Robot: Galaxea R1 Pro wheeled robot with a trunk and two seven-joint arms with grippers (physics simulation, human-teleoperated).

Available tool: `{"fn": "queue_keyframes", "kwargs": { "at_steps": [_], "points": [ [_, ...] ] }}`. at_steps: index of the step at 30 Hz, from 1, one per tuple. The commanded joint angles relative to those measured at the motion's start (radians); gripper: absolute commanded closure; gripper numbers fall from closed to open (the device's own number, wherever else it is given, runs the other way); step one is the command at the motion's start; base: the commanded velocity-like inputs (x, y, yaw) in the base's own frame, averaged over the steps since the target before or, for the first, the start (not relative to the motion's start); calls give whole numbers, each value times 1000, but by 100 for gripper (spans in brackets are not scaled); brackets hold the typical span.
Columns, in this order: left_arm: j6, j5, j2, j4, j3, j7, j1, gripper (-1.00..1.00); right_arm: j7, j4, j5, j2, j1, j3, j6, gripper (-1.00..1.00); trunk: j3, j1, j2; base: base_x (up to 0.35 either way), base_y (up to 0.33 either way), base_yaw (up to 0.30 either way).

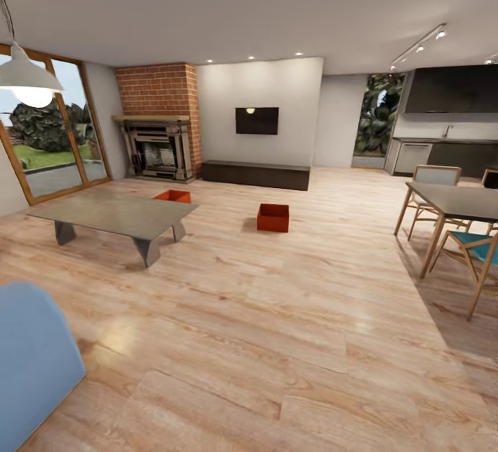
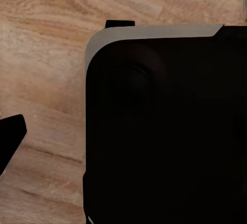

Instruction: Move the two storage containers from the living room to the garage. In the garage, place one container on the floor and stack the other container on top of it (either order is fine).

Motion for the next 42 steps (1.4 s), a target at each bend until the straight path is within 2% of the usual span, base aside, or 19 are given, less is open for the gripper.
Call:
{"fn": "queue_keyframes", "kwargs": {
  "at_steps": [1,9,42],
  "points": [
    [-3,2,0,0,1,0,0,-100,7,3,-10,0,-1,6,-5,-100,-1,1,0,322,0,-237],
    [-3,2,0,0,1,0,0,-100,7,3,-11,0,-1,6,-4,-100,-1,1,0,322,0,-208],
    [-3,2,0,0,1,0,0,-100,7,3,-10,0,-1,8,-2,-100,-1,1,0,322,0,-2]
  ]
}}
